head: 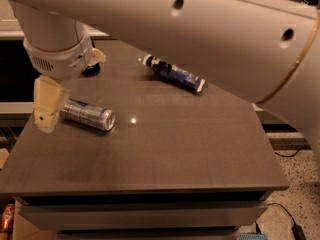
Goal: Pick redbull can
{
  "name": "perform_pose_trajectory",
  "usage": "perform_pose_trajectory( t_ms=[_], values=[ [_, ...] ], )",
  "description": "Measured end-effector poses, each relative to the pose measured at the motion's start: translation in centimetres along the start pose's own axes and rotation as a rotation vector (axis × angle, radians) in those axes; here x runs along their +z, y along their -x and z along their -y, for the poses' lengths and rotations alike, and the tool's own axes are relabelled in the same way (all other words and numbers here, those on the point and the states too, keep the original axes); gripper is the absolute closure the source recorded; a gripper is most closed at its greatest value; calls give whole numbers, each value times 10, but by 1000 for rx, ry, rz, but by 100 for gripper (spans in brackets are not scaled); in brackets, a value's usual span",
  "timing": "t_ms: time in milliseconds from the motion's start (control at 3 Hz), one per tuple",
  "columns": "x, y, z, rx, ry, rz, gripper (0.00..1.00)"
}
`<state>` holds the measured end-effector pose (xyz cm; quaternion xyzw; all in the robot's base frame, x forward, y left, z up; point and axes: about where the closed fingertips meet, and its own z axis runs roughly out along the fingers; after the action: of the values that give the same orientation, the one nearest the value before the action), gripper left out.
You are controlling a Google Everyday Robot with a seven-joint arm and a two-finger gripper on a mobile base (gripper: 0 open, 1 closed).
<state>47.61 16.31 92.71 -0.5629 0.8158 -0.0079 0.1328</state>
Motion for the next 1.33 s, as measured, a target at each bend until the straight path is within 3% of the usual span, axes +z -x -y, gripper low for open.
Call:
perform_pose_trajectory(
  t_ms=[667, 1333],
  values=[
    [33, 12, -7, -61, -31, -30, 0],
    [59, 8, -8, -131, -34, 37, 0]
  ],
)
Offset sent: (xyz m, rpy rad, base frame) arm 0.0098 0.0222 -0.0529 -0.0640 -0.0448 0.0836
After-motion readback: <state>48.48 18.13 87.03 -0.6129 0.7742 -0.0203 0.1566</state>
